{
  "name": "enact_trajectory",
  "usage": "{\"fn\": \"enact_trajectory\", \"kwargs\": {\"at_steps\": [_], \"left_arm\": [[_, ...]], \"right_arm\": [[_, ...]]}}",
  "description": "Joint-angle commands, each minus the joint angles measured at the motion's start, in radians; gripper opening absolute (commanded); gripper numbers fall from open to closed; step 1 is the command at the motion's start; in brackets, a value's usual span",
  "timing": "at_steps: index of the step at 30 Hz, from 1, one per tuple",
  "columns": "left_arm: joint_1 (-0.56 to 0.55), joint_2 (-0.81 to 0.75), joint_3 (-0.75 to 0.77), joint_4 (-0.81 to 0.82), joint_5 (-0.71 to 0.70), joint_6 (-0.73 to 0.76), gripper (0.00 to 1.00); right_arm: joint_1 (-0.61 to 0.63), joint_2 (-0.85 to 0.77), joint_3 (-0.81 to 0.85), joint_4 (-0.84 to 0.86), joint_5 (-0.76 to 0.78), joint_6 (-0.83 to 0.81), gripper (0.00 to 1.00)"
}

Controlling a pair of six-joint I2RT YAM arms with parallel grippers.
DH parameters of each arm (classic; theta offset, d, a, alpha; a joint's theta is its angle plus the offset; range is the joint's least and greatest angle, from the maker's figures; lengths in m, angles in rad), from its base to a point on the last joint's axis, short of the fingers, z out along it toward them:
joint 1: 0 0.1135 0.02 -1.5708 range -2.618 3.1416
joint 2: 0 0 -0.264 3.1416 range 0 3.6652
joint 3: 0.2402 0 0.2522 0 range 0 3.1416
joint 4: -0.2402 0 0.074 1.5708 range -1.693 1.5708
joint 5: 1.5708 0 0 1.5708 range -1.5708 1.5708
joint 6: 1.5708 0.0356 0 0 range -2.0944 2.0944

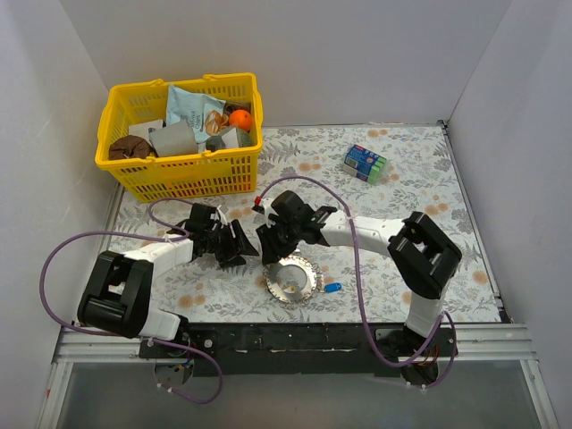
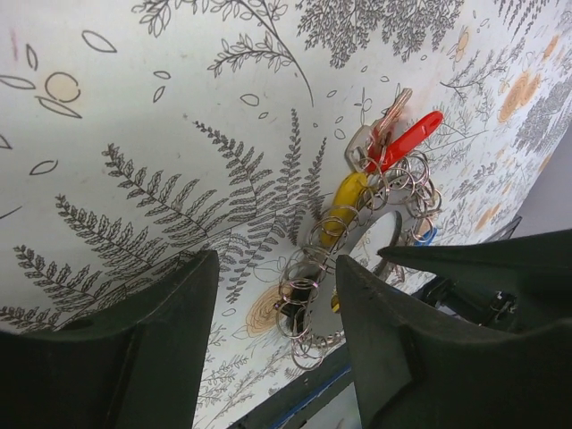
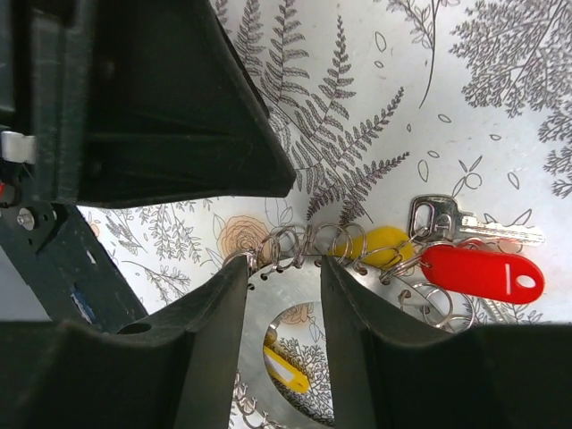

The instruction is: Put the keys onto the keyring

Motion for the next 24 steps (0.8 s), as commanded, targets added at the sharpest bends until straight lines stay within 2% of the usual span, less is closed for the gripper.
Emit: {"fn": "enact_trajectory", "kwargs": {"at_steps": [1,9,12,17,24], "left_arm": [[-0.003,0.000,0.040,0.023,0.022,0.026,0.54],[-0.003,-0.009,0.035,0.025,0.020,0.023,0.54],[-0.003,-0.015,0.029,0.023,0.019,0.023,0.54],[-0.003,-0.020,0.030,0.022,0.017,0.021,0.54],[-0.003,-0.028,0.027,0.019,0.012,0.023,0.54]], "right_arm": [[0.004,0.036,-0.002,0.026,-0.024,0.011,0.48],[0.004,0.081,0.015,0.016,-0.013,0.005,0.47],[0.004,0.090,0.017,0.026,-0.020,0.009,0.43],[0.005,0.108,0.021,0.039,-0.043,0.009,0.30],[0.007,0.122,0.037,0.039,-0.062,0.000,0.28]]}}
